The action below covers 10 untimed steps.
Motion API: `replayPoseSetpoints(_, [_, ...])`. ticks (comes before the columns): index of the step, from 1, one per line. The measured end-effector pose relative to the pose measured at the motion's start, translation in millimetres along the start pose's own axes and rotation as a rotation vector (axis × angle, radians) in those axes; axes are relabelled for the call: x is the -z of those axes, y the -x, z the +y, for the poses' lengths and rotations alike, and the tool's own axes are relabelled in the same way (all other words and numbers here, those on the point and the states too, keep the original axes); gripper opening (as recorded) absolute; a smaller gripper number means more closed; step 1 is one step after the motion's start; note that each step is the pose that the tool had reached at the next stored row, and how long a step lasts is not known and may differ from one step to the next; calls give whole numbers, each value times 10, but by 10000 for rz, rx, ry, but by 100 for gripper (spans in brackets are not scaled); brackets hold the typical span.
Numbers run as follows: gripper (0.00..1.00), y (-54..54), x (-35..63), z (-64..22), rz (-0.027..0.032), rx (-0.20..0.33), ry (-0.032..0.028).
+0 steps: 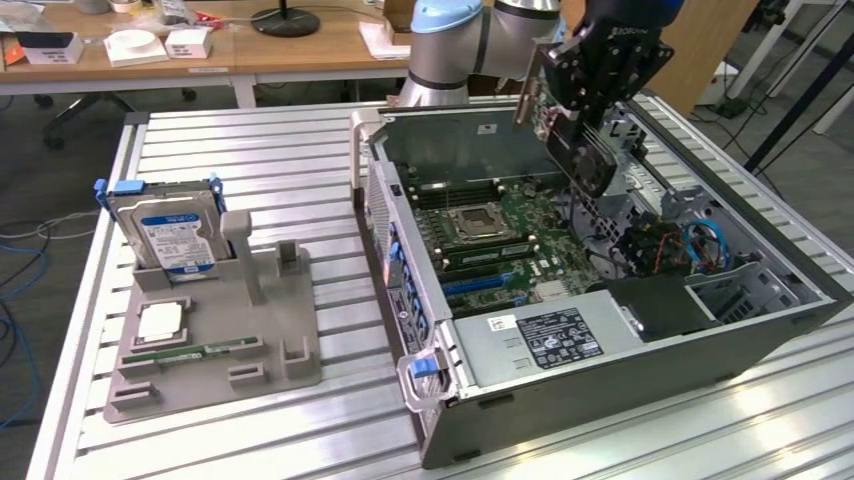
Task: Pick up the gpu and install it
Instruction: 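Insert the gpu into the slot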
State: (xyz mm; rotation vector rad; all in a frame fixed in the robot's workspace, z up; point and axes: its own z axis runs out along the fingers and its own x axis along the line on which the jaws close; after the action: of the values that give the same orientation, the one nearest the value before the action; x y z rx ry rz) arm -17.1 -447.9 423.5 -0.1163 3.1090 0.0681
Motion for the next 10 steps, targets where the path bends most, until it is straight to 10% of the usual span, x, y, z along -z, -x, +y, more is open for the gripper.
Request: replayPoseSetpoints(10, [26,0,0,0,32,751,23])
